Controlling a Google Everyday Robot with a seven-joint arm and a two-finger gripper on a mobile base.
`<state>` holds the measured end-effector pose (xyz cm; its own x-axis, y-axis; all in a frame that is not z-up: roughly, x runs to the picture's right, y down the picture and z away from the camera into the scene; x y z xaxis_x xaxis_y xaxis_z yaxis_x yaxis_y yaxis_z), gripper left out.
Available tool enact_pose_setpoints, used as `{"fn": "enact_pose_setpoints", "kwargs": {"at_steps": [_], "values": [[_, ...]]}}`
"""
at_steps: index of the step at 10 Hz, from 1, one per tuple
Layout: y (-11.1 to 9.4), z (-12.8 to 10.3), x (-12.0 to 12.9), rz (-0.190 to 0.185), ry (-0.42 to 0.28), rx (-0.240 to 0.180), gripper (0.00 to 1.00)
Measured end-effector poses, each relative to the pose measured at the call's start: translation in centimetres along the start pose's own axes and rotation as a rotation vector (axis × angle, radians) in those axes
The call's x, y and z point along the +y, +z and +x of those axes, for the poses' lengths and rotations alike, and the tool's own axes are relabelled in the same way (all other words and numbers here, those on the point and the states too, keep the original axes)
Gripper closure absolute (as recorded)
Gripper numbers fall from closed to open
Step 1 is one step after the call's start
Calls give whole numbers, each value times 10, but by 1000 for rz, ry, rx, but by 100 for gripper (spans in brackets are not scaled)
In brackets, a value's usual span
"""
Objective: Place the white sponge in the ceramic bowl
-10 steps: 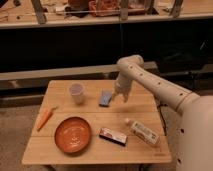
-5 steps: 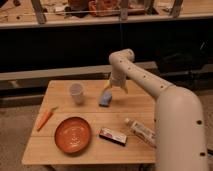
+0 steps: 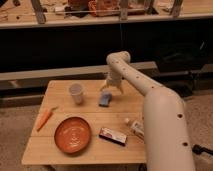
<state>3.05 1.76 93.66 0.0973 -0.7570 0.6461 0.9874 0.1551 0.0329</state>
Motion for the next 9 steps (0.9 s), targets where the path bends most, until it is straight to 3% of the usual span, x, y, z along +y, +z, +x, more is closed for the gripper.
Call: {"fn": "enact_pose_setpoints", "kwargs": {"at_steps": [3, 6, 9], "values": [[42, -7, -42, -30, -1, -23, 20], [68, -10, -49, -37, 24, -35, 20], [60, -15, -46, -33, 42, -22, 23]]}}
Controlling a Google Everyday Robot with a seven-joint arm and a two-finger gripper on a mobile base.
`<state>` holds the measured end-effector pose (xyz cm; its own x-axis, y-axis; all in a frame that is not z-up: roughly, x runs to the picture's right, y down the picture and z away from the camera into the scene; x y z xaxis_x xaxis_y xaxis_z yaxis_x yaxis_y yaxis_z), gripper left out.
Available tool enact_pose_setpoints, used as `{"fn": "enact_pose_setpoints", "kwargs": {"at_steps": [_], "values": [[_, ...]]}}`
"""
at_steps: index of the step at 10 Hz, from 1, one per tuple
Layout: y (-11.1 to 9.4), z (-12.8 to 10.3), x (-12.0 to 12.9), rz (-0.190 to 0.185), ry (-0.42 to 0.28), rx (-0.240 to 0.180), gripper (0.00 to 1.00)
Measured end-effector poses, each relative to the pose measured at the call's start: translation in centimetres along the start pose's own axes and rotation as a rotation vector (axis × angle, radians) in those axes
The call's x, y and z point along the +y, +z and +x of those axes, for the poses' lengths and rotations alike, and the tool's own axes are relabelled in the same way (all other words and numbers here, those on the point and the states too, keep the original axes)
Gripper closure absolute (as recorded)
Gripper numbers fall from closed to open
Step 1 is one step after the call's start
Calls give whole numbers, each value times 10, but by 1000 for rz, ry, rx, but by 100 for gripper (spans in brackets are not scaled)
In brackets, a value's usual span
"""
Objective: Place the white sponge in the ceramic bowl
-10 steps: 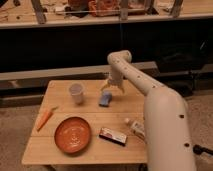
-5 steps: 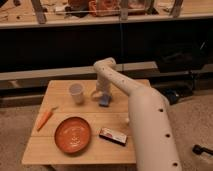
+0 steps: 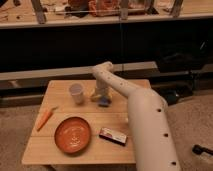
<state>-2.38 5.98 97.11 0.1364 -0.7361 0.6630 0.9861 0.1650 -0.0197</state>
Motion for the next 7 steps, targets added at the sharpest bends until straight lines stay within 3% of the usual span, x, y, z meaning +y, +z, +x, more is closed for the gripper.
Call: {"fn": "enact_pose_setpoints", "kwargs": {"at_steps": [3, 7], "values": [[4, 0, -5, -4, -5, -24, 50], [0, -3, -7, -2, 3, -26, 90]]}}
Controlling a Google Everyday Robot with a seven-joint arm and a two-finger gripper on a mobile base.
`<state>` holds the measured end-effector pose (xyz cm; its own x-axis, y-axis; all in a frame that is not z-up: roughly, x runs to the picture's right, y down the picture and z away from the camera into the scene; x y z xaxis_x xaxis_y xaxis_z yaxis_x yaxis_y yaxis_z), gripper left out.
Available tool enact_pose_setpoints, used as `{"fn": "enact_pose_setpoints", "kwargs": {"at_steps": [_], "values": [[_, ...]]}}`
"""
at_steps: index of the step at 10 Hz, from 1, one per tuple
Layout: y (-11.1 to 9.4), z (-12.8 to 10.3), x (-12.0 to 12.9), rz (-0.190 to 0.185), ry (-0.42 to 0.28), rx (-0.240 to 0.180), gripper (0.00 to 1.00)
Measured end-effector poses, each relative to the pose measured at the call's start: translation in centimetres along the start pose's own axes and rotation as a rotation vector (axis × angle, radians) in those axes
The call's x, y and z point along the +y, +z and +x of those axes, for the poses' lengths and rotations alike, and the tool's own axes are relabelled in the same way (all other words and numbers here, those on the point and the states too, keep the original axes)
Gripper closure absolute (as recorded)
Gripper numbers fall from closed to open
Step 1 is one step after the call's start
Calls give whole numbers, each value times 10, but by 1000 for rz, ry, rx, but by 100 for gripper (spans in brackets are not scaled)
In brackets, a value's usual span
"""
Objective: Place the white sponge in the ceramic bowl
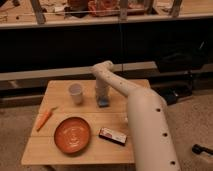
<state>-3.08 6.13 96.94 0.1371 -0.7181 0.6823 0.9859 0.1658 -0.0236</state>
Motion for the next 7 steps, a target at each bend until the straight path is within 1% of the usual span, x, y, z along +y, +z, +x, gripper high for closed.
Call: {"fn": "enact_pose_setpoints", "kwargs": {"at_steps": [1, 2, 4, 6, 7], "values": [[-6, -2, -10, 4, -4, 0, 98], [-9, -6, -15, 7, -3, -1, 100], [-16, -10, -13, 3, 7, 3, 100], [-25, -17, -22, 8, -5, 5, 100], [-32, -24, -33, 9, -15, 4, 100]]}}
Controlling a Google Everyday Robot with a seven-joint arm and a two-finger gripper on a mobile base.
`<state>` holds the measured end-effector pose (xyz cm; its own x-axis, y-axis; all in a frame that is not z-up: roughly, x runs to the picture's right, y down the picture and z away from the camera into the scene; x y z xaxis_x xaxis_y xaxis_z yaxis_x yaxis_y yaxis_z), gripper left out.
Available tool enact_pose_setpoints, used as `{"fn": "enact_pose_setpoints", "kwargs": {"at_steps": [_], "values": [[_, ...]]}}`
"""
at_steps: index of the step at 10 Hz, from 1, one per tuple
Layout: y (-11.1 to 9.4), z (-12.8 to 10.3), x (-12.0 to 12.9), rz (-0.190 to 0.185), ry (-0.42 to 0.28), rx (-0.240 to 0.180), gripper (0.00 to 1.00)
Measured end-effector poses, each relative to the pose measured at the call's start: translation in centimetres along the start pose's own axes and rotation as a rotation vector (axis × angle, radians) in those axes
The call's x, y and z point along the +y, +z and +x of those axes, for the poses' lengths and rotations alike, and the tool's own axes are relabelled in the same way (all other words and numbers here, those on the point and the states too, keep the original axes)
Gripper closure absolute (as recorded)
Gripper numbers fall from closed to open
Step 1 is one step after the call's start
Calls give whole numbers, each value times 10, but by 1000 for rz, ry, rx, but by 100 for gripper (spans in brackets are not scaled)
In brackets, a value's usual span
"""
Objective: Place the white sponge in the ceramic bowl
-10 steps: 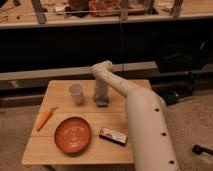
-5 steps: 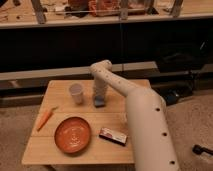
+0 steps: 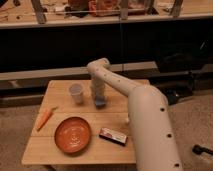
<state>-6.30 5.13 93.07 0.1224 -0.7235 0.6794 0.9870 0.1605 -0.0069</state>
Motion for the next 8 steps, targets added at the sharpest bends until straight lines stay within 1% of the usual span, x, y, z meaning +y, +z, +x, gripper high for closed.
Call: {"fn": "enact_pose_setpoints", "kwargs": {"at_steps": [3, 5, 7, 8], "values": [[-12, -13, -3, -2, -4, 1, 100], [-23, -24, -10, 2, -14, 5, 100], [-28, -37, -20, 5, -27, 8, 100], [-29, -42, -18, 3, -32, 7, 100]]}}
